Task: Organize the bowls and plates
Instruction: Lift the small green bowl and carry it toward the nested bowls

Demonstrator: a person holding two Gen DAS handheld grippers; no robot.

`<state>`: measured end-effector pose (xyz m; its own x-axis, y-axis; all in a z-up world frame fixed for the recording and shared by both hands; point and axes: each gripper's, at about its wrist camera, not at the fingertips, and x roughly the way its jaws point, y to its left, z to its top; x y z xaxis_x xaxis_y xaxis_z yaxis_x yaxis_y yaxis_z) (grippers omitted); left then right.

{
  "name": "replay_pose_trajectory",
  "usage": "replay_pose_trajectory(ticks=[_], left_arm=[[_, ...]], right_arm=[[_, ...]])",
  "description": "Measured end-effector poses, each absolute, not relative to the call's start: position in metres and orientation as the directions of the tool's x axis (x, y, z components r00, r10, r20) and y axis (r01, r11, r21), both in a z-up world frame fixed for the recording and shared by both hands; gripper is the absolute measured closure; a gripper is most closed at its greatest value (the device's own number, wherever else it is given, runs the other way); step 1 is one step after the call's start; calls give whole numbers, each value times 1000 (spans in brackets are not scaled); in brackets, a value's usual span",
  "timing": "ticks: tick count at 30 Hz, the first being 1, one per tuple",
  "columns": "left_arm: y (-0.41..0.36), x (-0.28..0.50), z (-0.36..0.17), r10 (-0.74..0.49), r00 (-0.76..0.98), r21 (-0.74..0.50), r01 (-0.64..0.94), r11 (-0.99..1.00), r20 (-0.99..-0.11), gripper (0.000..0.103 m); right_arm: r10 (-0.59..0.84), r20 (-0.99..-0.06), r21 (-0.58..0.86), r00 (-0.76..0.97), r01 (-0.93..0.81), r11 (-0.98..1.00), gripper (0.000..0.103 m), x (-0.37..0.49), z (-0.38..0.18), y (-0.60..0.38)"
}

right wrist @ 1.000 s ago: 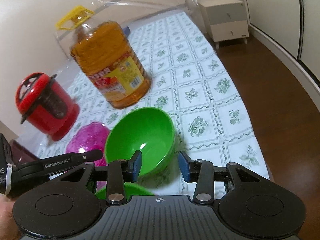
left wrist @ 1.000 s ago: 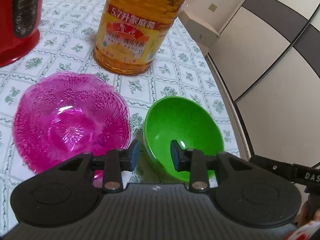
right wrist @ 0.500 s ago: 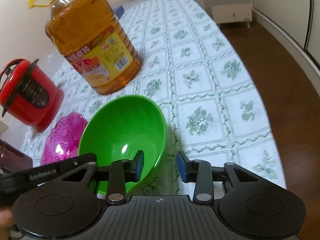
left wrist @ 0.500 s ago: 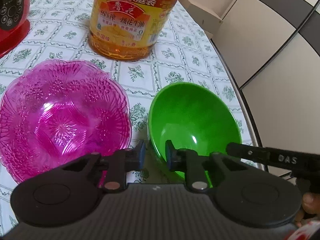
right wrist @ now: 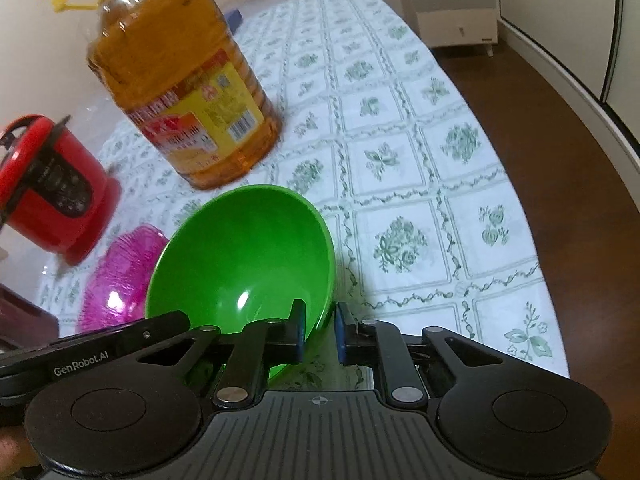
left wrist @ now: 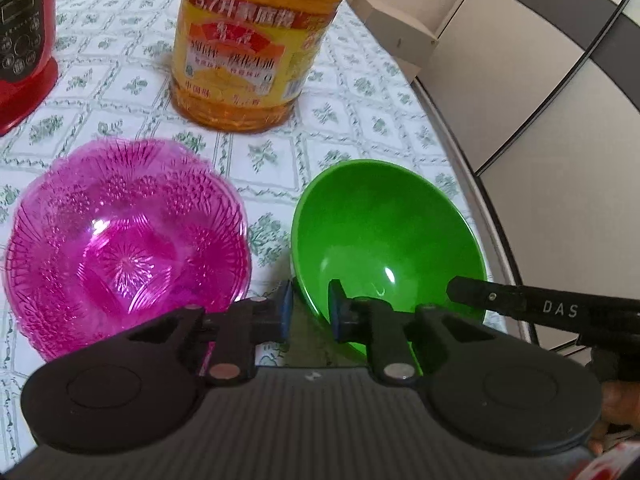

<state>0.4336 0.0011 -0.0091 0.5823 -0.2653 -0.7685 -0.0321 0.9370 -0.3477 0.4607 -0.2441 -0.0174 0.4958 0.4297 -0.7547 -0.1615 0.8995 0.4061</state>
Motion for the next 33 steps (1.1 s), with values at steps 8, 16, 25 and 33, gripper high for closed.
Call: replay_pose_trajectory(ticks=[8, 16, 25, 33], left_arm=[[-3, 405, 56, -280, 652, -361, 11, 933, -705, 87], [-8, 352, 99, -300, 679, -368, 48, 929, -670, 88], [-14, 268, 110, -314, 701, -365, 82, 927, -641, 88], [-14, 201, 100, -332, 699, -380, 93, 920, -633, 88]], right_arm=[[434, -712, 405, 553, -182, 896, 88, 431, 39, -252], [432, -663, 386, 611, -216, 897, 88, 370, 101, -259], [435, -626, 379, 648, -234, 895, 88, 285, 118, -266], [468, -619, 439, 631, -216, 872, 88, 214, 95, -277]])
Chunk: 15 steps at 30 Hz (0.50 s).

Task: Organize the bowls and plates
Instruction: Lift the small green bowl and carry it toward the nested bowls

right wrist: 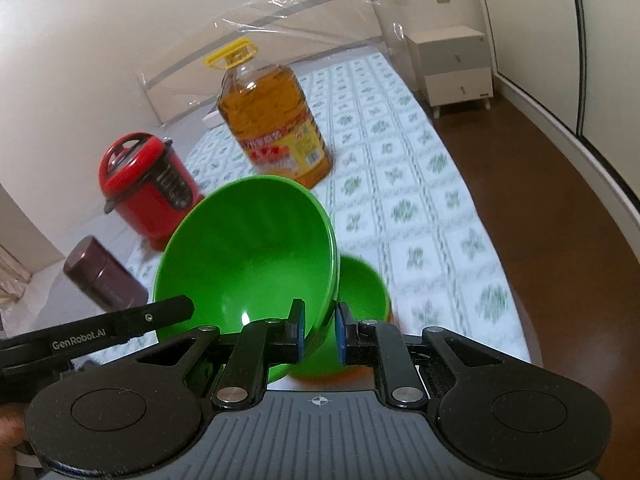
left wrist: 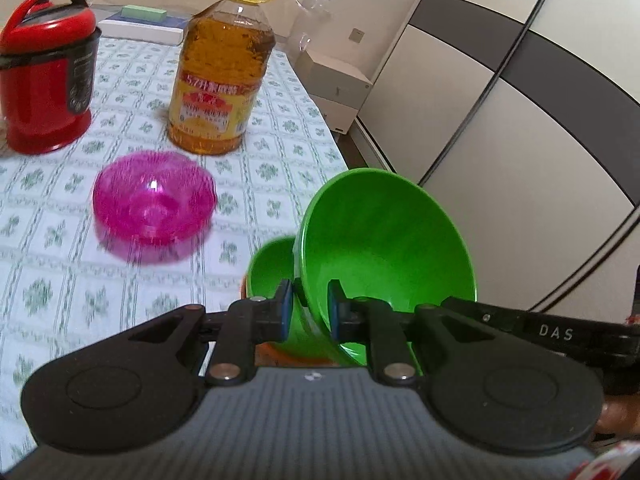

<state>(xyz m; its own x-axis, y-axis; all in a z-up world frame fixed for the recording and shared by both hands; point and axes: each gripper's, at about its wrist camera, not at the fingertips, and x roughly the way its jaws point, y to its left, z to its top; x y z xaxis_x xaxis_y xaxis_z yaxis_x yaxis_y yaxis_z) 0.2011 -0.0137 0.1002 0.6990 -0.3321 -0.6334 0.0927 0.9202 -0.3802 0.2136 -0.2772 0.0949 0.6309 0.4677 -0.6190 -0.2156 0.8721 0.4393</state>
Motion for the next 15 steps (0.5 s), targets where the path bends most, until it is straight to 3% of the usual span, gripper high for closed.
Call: replay_pose_trajectory(ticks=[15], left_arm=[[-21, 112, 45, -366, 641, -438, 52, 897, -675, 88]], right_arm=[[484, -661, 477, 574, -176, 861, 88, 118, 39, -294]])
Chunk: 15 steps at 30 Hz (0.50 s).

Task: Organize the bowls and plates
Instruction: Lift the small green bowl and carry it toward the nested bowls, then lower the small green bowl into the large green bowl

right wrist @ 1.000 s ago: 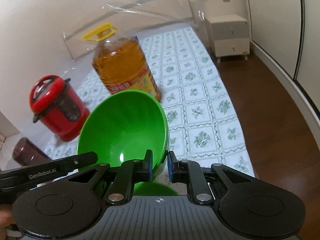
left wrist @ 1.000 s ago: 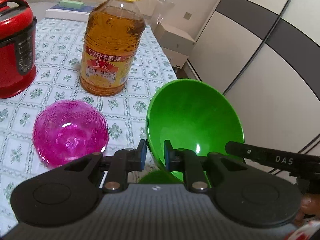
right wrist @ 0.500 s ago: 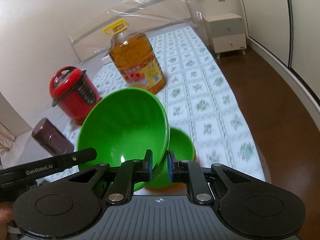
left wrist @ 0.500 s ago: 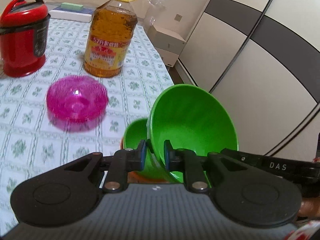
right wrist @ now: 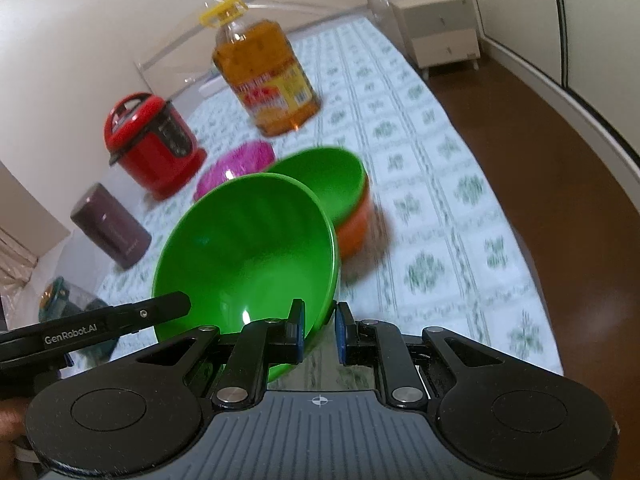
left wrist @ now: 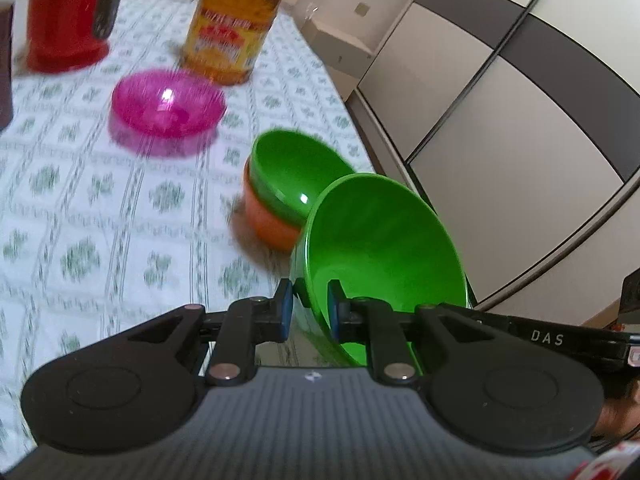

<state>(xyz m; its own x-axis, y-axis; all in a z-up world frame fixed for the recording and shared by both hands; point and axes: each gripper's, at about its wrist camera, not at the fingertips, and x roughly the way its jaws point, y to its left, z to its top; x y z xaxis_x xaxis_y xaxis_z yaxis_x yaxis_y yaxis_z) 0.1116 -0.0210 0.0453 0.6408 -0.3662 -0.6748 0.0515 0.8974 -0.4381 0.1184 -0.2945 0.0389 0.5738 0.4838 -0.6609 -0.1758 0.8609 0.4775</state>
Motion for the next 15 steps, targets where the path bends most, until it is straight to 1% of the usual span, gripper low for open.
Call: replay_pose_trajectory(ticks=[8, 15], left_arm=[[-26, 104, 25, -342, 611, -423, 12, 906, -714, 88], [-29, 107, 23, -345, 607, -428, 9, 904, -716, 88]], right_arm=[[487, -695, 481, 530, -161, 862, 88, 111, 10, -297], [483, -702, 483, 524, -148, 863, 88, 114, 5, -298]])
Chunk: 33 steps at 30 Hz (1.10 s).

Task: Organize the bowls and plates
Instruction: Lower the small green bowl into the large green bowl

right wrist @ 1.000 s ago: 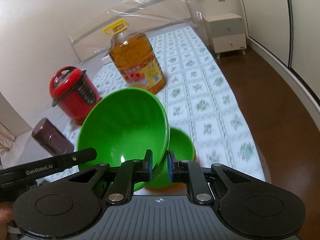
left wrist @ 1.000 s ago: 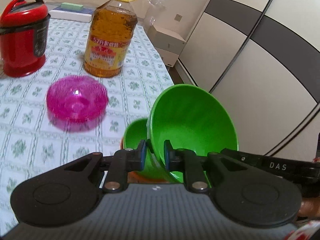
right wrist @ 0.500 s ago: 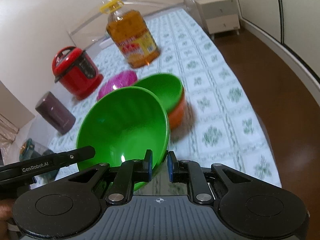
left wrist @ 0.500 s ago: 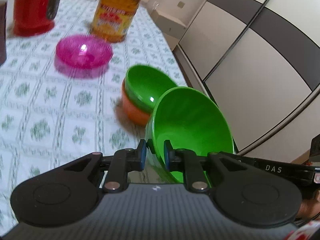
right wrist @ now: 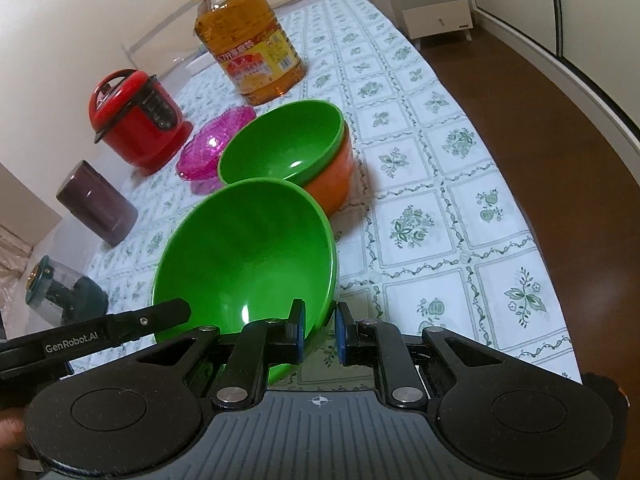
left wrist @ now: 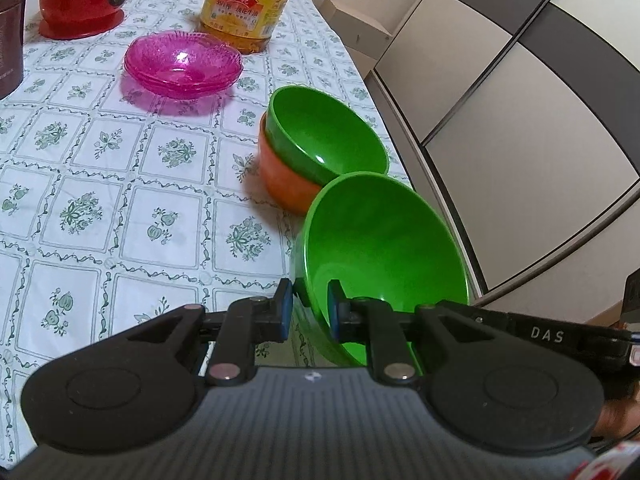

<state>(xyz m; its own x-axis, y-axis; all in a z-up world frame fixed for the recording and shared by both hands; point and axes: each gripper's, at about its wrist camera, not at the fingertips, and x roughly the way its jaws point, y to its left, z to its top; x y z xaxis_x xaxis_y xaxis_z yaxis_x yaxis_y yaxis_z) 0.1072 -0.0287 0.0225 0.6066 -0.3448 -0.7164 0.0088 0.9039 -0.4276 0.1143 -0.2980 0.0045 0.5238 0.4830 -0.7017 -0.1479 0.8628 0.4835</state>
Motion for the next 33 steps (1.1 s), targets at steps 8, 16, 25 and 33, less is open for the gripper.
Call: replay_pose_trajectory(ticks=[8, 16, 25, 33], left_arm=[[-28, 111, 30, -347, 621, -434, 13, 901, -703, 88], [-28, 121, 46, -361, 642, -454, 22, 891, -676, 88], [-30, 154, 62, -367, 658, -467, 27, 884, -657, 88], [-22, 205, 73, -349, 679, -475, 0, 880, -646, 88]], right_arm=[[484, -703, 488, 522, -142, 862, 88, 116, 3, -299], [489, -679, 494, 548, -151, 856, 88, 123, 20, -302], [493, -640, 499, 590, -169, 850, 88, 153, 48, -308], [490, -622, 486, 611, -191, 853, 88, 205, 67, -301]])
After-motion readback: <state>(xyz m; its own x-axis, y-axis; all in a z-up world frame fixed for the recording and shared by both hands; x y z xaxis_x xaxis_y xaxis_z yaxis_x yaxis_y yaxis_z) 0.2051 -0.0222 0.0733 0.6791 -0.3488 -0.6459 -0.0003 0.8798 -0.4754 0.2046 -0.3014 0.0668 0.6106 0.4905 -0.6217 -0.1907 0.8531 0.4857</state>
